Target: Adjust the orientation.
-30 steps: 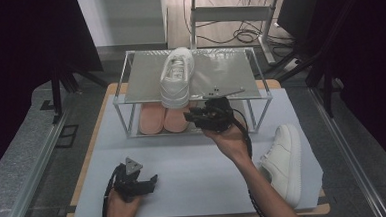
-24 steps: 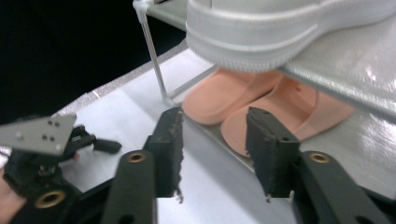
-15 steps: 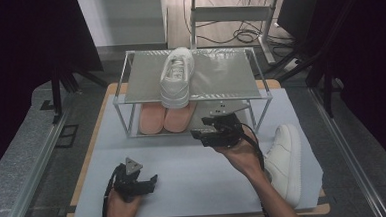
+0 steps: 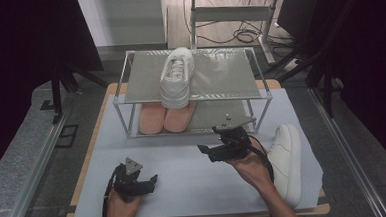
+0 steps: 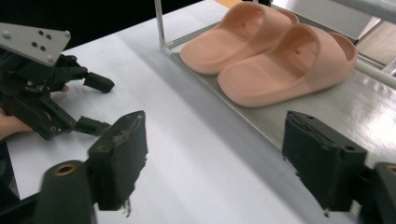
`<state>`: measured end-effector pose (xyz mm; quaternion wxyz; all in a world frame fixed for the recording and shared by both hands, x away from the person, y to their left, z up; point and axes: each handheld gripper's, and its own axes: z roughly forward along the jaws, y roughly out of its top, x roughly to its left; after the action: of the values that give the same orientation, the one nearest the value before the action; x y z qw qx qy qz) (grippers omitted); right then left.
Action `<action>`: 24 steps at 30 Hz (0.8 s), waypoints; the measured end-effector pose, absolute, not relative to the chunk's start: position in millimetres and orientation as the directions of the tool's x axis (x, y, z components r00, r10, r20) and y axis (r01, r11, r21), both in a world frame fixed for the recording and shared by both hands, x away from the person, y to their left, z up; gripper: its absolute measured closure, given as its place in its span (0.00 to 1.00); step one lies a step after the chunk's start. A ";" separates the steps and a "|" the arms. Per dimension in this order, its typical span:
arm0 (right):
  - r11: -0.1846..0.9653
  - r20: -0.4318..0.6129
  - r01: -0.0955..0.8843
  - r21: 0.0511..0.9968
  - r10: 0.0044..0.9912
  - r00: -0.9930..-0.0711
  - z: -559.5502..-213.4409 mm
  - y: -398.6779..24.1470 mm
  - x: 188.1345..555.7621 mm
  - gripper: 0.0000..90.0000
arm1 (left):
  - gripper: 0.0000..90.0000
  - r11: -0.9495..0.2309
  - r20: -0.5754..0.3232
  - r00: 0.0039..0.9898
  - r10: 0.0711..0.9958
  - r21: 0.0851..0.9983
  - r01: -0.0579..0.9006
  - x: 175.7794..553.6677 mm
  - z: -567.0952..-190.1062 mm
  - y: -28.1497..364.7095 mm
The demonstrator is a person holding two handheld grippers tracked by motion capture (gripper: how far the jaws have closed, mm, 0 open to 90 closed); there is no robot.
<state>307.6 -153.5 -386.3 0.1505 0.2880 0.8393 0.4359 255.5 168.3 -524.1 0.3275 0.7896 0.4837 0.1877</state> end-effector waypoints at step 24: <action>0.482 -0.093 0.425 0.766 0.738 -0.668 -412.9 -229.5 265.6 0.00 | 0.17 -0.316 -0.021 0.460 0.888 0.700 0.641 255.2 -524.2 168.0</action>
<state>265.6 -229.5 -412.9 0.2109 0.3484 0.8346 0.3710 255.2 168.0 -524.2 0.3278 0.7889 0.4845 0.1882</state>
